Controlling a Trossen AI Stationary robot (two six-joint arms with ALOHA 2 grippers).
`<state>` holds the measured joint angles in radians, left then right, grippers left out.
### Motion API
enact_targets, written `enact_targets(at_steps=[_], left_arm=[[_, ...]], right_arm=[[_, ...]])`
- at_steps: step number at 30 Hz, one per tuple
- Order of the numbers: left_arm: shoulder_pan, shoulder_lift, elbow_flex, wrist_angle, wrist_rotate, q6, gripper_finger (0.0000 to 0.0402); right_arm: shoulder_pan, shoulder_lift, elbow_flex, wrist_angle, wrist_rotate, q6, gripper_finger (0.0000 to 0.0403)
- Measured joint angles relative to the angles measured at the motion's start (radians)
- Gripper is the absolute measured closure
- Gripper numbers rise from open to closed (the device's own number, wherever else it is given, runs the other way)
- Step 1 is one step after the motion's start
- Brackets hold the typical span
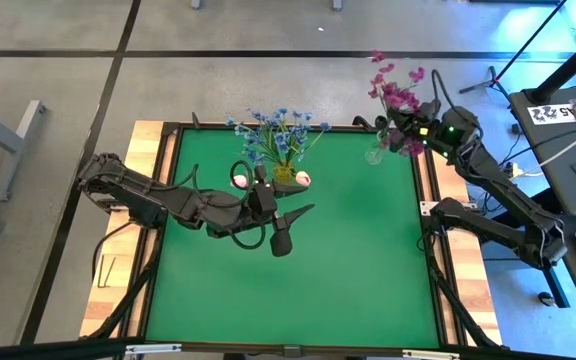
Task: Sort flowers into vase by color
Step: Put the violet flowers into the transparent vase
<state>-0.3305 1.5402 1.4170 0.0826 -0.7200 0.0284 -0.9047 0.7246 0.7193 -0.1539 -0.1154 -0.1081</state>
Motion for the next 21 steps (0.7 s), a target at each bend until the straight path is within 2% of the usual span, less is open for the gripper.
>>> enact_targets(at_steps=[8,21], left_arm=[[0.0,0.0,0.0,0.0,0.0,0.0,0.0228],[0.0,0.0,0.0,-0.006,0.0,0.0,0.0228]], right_arm=[[0.0,0.001,0.0,0.007,0.003,-0.014,0.0384],[0.001,0.085,-0.002,0.053,0.026,-0.027,0.0384]])
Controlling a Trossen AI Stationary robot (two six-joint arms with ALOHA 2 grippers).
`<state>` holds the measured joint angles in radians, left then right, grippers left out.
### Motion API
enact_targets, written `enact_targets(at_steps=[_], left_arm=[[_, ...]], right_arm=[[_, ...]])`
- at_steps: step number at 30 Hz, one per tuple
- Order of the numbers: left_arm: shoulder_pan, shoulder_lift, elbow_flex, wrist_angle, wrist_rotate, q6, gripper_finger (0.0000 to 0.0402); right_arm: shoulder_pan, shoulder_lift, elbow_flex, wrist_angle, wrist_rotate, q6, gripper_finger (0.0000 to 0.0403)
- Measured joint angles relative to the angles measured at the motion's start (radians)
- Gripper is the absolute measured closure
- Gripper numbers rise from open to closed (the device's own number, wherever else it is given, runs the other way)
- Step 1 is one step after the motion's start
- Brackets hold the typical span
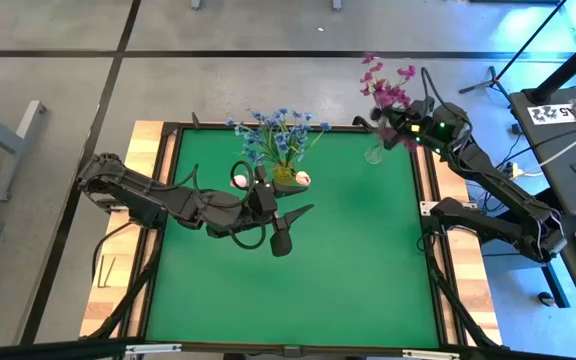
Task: Sort flowers into vase by color
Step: Put the violet flowers into the transparent vase
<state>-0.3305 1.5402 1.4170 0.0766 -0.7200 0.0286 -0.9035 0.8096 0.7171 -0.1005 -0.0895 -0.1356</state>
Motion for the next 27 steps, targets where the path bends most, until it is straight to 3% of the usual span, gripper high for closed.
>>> enact_targets(at_steps=[27], left_arm=[[0.0,0.0,0.0,-0.019,0.0,-0.011,0.0228]], right_arm=[[0.0,-0.04,0.001,-0.033,0.028,0.0,0.0375]])
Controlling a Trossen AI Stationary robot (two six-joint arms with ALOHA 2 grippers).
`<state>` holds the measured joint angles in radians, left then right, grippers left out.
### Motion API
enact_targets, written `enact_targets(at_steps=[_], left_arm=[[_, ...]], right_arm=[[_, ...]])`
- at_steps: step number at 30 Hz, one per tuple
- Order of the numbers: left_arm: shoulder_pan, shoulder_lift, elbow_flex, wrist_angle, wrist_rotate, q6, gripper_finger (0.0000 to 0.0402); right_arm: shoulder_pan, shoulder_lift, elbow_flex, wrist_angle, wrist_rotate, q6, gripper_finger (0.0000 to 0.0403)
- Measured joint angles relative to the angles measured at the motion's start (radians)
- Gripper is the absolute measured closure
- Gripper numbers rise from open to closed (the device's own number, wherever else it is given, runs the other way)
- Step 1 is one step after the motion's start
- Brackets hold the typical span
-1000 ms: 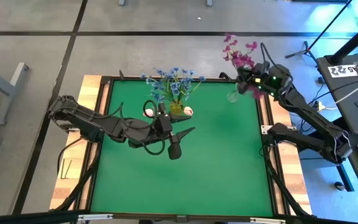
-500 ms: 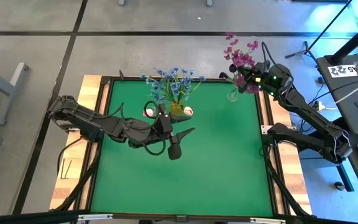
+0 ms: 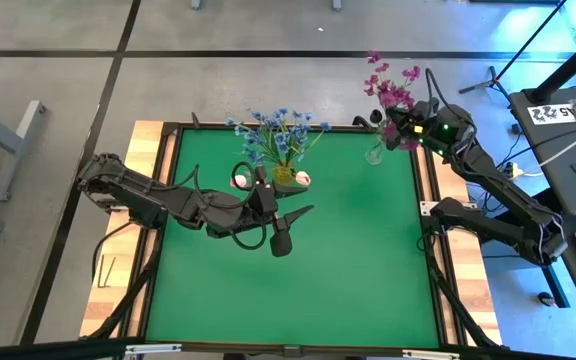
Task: Sort flowers into vase by color
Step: Put the violet flowers into the transparent vase
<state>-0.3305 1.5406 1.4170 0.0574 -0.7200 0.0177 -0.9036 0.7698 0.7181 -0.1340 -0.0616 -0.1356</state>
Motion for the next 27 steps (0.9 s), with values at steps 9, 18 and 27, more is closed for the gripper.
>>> enact_targets(at_steps=[9,18,27], left_arm=[[0.0,0.0,0.0,0.0,0.0,0.0,0.0227],[0.001,0.0,0.0,0.0,0.0,-0.001,0.0227],[0.001,0.0,0.0,-0.002,-0.001,-0.007,0.0227]], right_arm=[[0.0,-0.024,0.0,-0.073,0.018,-0.001,0.0256],[0.0,-0.051,0.002,-0.125,0.017,0.024,0.0173],[0.0,-0.096,0.132,-0.322,0.017,0.027,0.0129]])
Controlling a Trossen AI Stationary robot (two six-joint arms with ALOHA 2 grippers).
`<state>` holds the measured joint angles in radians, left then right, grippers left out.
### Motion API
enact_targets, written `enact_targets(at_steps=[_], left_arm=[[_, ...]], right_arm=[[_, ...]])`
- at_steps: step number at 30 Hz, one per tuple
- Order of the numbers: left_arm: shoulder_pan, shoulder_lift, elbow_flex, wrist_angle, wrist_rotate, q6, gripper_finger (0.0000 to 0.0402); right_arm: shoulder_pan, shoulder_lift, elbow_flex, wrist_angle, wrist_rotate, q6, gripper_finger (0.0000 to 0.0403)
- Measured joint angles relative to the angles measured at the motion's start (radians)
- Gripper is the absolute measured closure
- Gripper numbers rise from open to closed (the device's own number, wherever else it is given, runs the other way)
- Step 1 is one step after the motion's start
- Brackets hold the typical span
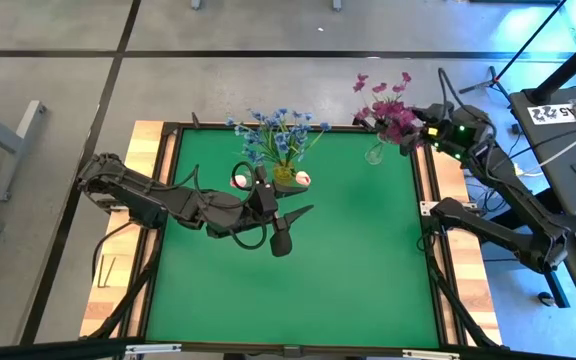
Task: Sort flowers into vase by color
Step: Put the violet flowers into the transparent vase, then return to Home Position
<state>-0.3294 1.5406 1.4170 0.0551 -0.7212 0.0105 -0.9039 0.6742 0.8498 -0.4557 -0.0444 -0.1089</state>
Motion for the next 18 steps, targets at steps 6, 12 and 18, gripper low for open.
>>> enact_targets(at_steps=[6,12,18], left_arm=[[0.002,0.0,0.0,-0.001,0.0,0.0,0.0227],[0.002,0.0,0.0,-0.002,0.0,-0.002,0.0227],[0.002,0.0,0.0,-0.002,0.0,-0.006,0.0227]], right_arm=[[0.0,-0.005,0.063,-0.103,0.001,0.008,0.0115],[0.0,0.007,0.063,-0.167,0.099,-0.002,0.0113],[0.0,0.009,0.063,-0.17,0.125,-0.007,0.0113]])
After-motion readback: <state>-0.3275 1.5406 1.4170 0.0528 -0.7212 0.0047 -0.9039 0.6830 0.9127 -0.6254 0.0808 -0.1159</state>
